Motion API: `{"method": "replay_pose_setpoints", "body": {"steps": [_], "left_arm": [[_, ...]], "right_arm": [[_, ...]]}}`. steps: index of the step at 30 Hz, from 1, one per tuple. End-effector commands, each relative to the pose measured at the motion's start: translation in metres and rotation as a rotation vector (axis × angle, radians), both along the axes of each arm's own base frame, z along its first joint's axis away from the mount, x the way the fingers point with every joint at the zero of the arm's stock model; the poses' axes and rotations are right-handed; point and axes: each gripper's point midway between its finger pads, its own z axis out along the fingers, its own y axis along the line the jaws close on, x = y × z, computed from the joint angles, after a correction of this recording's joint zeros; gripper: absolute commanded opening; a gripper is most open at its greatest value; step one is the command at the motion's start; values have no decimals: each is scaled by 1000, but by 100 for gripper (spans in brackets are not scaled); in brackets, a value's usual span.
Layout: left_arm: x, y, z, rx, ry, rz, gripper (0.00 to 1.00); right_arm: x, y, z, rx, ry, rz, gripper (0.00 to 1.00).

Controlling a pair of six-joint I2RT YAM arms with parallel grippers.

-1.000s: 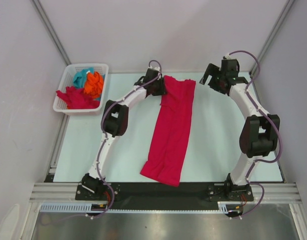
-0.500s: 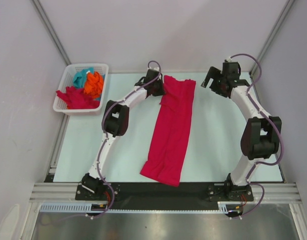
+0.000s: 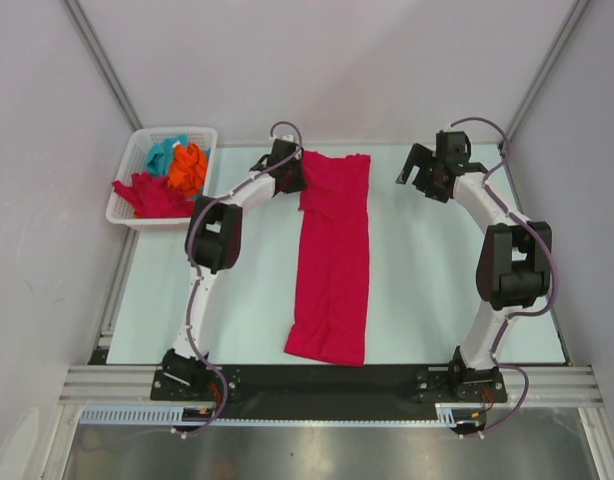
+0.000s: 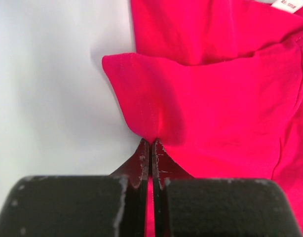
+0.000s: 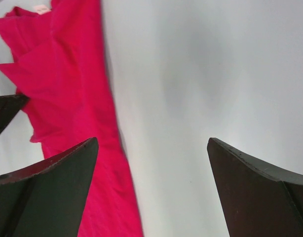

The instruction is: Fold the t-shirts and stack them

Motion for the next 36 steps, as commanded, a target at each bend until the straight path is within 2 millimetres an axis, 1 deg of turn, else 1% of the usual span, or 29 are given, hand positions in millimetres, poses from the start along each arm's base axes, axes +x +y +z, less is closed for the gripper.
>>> {"method": "replay_pose_setpoints", "body": {"steps": [1,4,7,10,12,13,14,15,16,17,18,19,20,21,22,23,24,25,26,27,28,29,30,31,32,33,34,35,36], "left_arm": [[12,26,43,19,-94,36,0],[12,29,40,26,-89,32,0],[11,29,39,32,-85,29,0],[12,32,45,33,-91,31,2],[11,31,55,31,-102,-3,23],[11,32,63,36,-114,-15,33],[9,37,83,58,-141,-23,56],[7,39,97,70,-160,-28,66],[2,43,110,81,-169,-35,72],[-5,47,149,76,-223,-34,77],[-12,54,173,77,-254,-4,80],[-30,56,167,68,-220,-2,85],[-51,58,217,2,-290,16,87],[-66,59,223,-15,-296,19,88],[-93,58,192,-9,-233,8,89],[-112,60,196,-45,-221,29,90],[-141,55,219,-115,-250,-15,89],[-172,56,183,-126,-175,-30,86],[-192,55,175,-169,-139,-23,86],[-217,56,189,-211,-169,-41,85],[-248,58,150,-203,-75,-53,83],[-266,58,141,-236,-42,-41,82],[-299,62,129,-260,-19,-55,80],[-314,64,122,-295,12,-30,74],[-327,65,120,-321,13,-29,71],[-351,65,109,-343,25,-49,69],[-362,63,107,-371,40,-50,66],[-372,62,101,-376,58,-55,65],[-390,61,88,-371,94,-73,65]], "right_arm": [[9,16,-6,23,-16,42,100],[12,30,-13,41,-7,86,100],[8,45,-20,50,14,140,100],[3,57,-25,48,37,181,100],[-3,67,-19,66,34,228,100],[-11,74,-18,62,51,250,100],[-16,78,-14,54,52,268,100],[-25,80,-6,49,44,283,100],[-38,88,-3,45,55,307,100],[-47,92,0,48,55,313,100],[-67,94,2,61,54,319,100],[-81,103,1,77,66,332,100],[-94,105,-1,91,82,330,100],[-119,102,-11,101,112,320,100],[-130,103,-16,137,138,285,100],[-146,105,-23,167,163,289,100],[-157,106,-15,196,139,292,100],[-181,100,-36,207,200,272,99],[-191,100,-39,233,219,240,100],[-200,101,-39,254,216,234,98],[-219,99,-42,268,217,231,94],[-229,104,-43,292,231,219,92],[-240,107,-44,299,239,221,87],[-253,107,-46,306,240,223,86],[-269,115,-48,308,266,236,86],[-277,116,-52,295,278,237,85],[-287,112,-61,279,298,220,85],[-297,114,-66,285,327,223,85],[-308,120,-72,290,357,246,82]]}}
